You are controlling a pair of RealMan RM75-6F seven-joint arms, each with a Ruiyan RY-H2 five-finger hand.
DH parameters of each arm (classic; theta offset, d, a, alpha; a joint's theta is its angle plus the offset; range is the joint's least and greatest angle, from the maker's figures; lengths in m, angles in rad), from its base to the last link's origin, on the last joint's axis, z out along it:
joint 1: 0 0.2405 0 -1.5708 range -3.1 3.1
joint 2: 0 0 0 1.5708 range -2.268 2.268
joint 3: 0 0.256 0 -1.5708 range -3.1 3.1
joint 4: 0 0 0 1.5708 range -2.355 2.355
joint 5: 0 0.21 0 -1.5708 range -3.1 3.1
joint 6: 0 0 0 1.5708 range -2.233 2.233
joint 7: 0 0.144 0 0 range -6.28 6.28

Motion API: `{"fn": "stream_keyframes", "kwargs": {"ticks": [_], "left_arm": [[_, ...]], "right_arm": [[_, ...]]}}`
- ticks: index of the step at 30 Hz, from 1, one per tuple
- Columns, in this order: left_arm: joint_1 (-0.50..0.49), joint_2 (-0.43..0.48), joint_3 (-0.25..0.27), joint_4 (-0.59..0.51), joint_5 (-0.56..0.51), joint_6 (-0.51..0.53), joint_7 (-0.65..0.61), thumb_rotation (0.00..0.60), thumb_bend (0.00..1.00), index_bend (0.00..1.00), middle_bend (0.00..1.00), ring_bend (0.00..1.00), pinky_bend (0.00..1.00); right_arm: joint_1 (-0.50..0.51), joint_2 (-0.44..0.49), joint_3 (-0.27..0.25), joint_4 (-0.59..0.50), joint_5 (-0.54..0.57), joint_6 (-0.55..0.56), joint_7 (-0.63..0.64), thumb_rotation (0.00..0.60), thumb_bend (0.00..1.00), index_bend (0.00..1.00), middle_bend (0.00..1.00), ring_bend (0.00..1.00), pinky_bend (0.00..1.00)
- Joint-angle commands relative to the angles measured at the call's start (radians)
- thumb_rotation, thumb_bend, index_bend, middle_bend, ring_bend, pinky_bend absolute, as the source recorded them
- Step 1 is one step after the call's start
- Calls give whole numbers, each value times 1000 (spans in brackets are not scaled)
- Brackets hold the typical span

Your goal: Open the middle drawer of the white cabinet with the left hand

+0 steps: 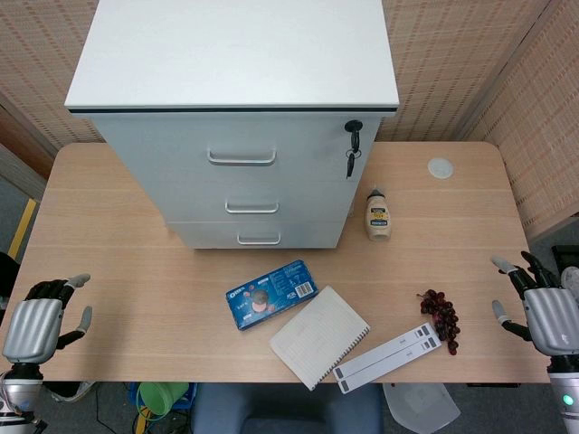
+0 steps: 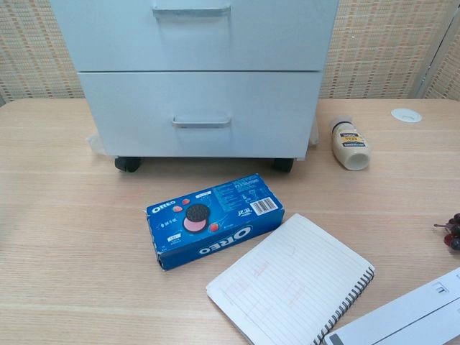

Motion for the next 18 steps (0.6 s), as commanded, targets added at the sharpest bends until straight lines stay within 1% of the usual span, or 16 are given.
{"fn": "stream_keyframes", "kwargs": {"ticks": [1,6,12,13,14,15,16,17,18], "left_arm": [[-1,0,-1,1,-1,-2,1,600,437,236,328,278,245],[-3,-4,0,5,-1,-6,-8,600,437,240,328,278,244],[-15,-2,-3,11,24,-8,-33,600,437,241,328,283,245],[-22,-3,-5,15,38,-8,-47,600,437,244,328,293,245],[-28,-5,-9,19,50,-7,-63,600,437,254,329,331,255],[-34,-9,-13,24,62,-4,-77,600,437,262,336,352,275],[-41,-14,-17,31,75,-2,-88,600,437,276,366,397,351],[-53,-19,-22,39,92,-4,-103,600,437,285,410,441,451],[-64,-20,-24,39,100,-14,-119,600,438,288,442,459,523]], "right_arm": [[0,0,0,1,0,1,0,600,343,178,301,161,201],[-1,2,0,0,1,1,0,600,345,178,301,161,201],[-4,4,1,1,-1,10,3,600,345,178,301,161,201],[-4,4,1,2,-1,10,2,600,345,178,301,161,201],[-3,4,1,3,0,9,1,600,345,178,301,161,201],[-3,4,1,3,1,6,1,600,345,178,301,161,201],[-1,5,1,2,1,5,0,600,346,178,301,161,201],[0,5,3,1,1,3,0,600,346,178,301,161,201],[2,6,3,0,0,1,-1,600,346,178,301,161,201]]}}
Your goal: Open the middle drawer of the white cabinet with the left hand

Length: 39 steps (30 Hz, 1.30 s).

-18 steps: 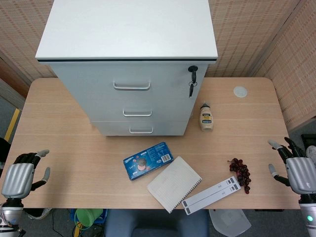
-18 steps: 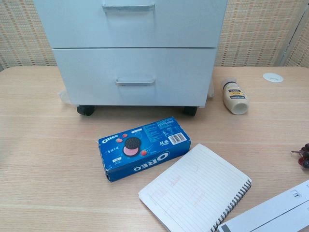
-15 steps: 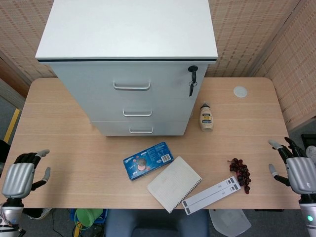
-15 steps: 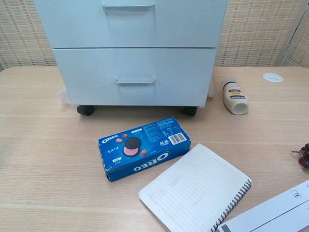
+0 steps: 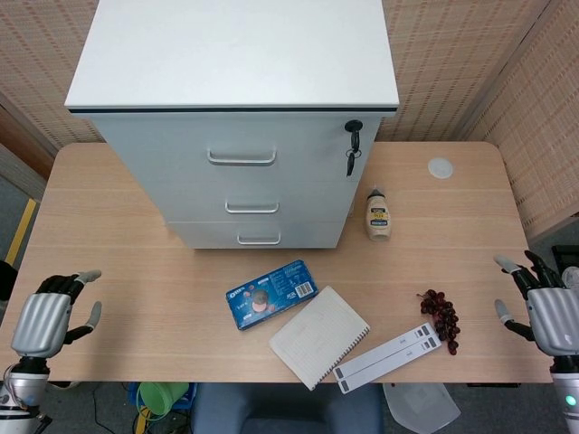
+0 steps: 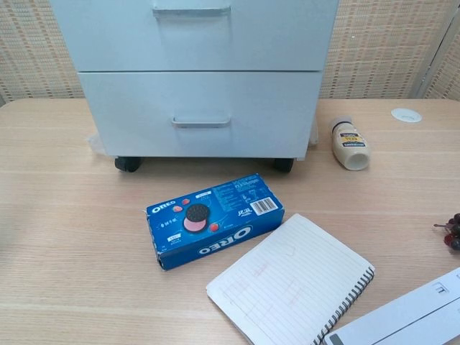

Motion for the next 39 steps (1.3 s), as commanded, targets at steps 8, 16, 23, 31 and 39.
{"fn": "stream_keyframes", "kwargs": {"ticks": [8,16,23,31,39], "left_arm": [[-161,-6,-62,-10,82,-122,-188,600,443,289,715,748,962],[-272,-6,-111,-70,92,-207,-177,600,647,261,878,913,1000],[-354,-26,-152,-125,29,-287,-110,600,686,209,895,939,1000],[-441,-58,-219,-151,-74,-344,-34,600,686,182,896,940,1000],[-516,-79,-259,-138,-179,-400,6,600,686,182,895,940,1000]], "right_arm": [[17,3,4,-7,-4,-18,-10,600,346,178,301,161,201],[16,-1,3,-4,1,-18,-8,600,346,178,301,161,201],[12,-3,-2,7,3,-17,1,600,346,178,301,161,201],[9,6,-3,7,5,-16,5,600,345,178,301,161,201],[1,8,-6,11,7,-10,12,600,346,178,301,161,201]]}}
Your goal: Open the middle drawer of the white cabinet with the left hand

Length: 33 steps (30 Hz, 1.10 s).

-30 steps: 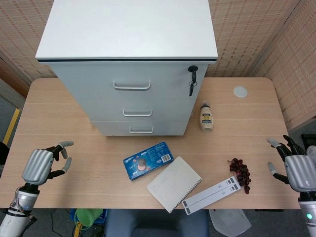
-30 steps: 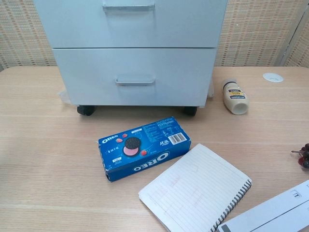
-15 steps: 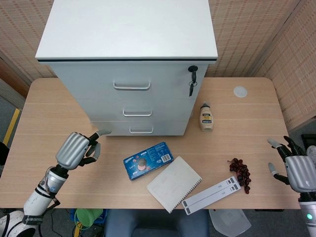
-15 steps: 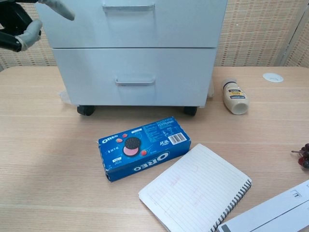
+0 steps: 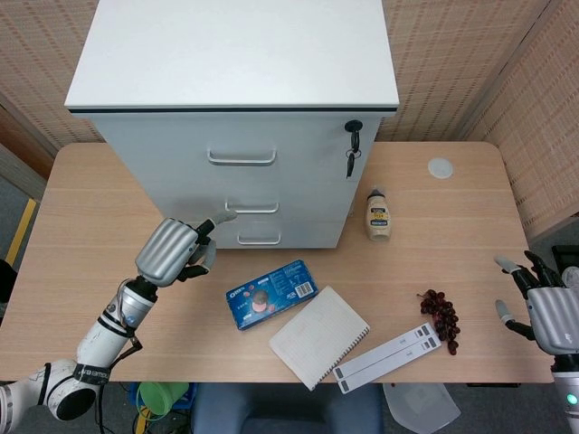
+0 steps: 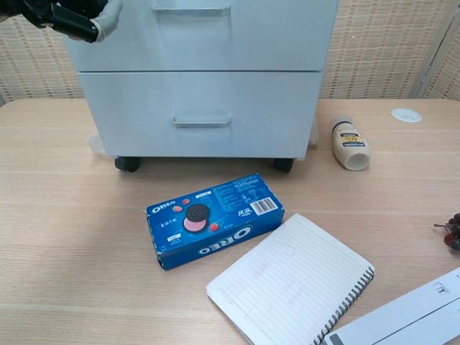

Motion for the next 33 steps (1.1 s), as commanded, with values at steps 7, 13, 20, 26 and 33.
{"fn": "stream_keyframes", "kwargs": {"ticks": [7,13,20,26,33], "left_arm": [[-74,-27,-26,32,-97,-51,36,600,686,188,896,940,1000],[-99,-38,-21,50,-135,-62,49,600,686,209,896,940,1000],[-115,-47,-14,66,-168,-64,53,600,686,236,895,940,1000],[-125,-48,-8,68,-182,-59,61,600,686,239,896,940,1000],[-119,-35,12,41,-168,-40,72,600,686,249,896,940,1000]], "right_arm": [[-9,-1,-1,9,5,8,11,600,346,178,301,161,201],[-13,-2,-1,15,8,11,18,600,346,178,301,161,201],[-13,-4,1,20,10,9,24,600,346,178,301,161,201],[-10,-7,2,25,12,3,27,600,346,178,301,161,201],[-6,-7,3,26,12,-2,27,600,346,178,301,161,201]]}}
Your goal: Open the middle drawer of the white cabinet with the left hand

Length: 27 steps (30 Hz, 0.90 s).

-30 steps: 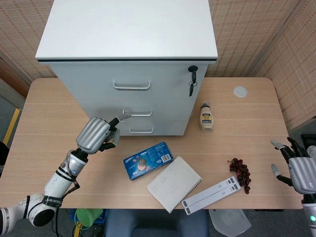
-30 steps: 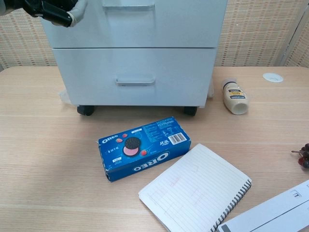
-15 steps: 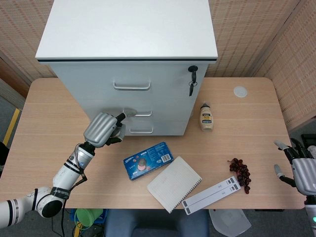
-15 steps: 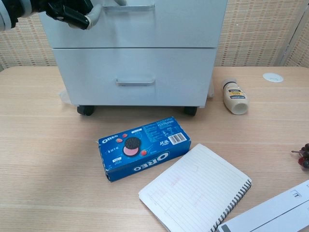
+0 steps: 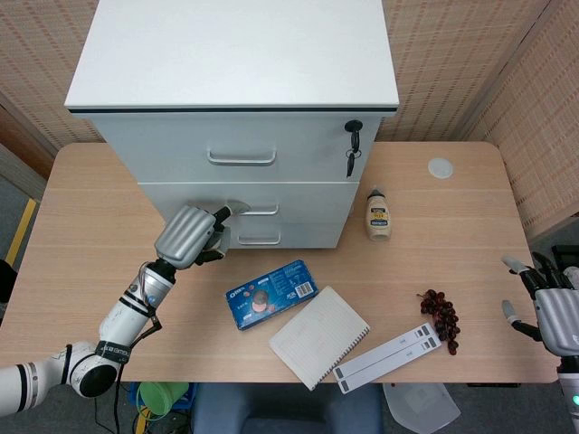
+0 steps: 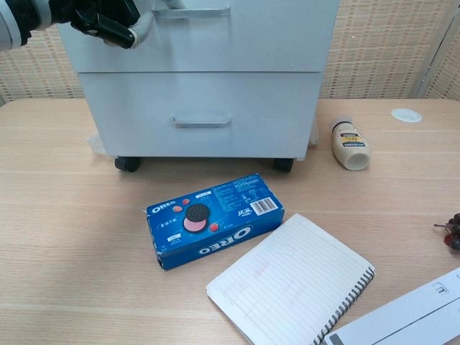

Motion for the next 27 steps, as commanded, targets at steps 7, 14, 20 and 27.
{"fn": "stream_keyframes", "kwargs": {"ticks": [7,14,20,27], "left_arm": [[27,27,35,-52,32,37,3,600,686,250,896,940,1000],[57,52,64,-94,83,72,-12,600,686,248,895,940,1000],[77,73,82,-125,116,92,-19,600,686,250,896,940,1000],[93,95,99,-157,144,102,-21,600,686,254,895,940,1000]], "right_arm": [[3,-1,0,-3,-1,-4,-5,600,346,178,301,161,201],[5,-1,0,-9,-3,-5,-13,600,346,178,301,161,201],[8,-1,0,-16,-5,-9,-20,600,346,178,301,161,201],[11,-2,-1,-21,-8,-12,-28,600,346,178,301,161,201]]}}
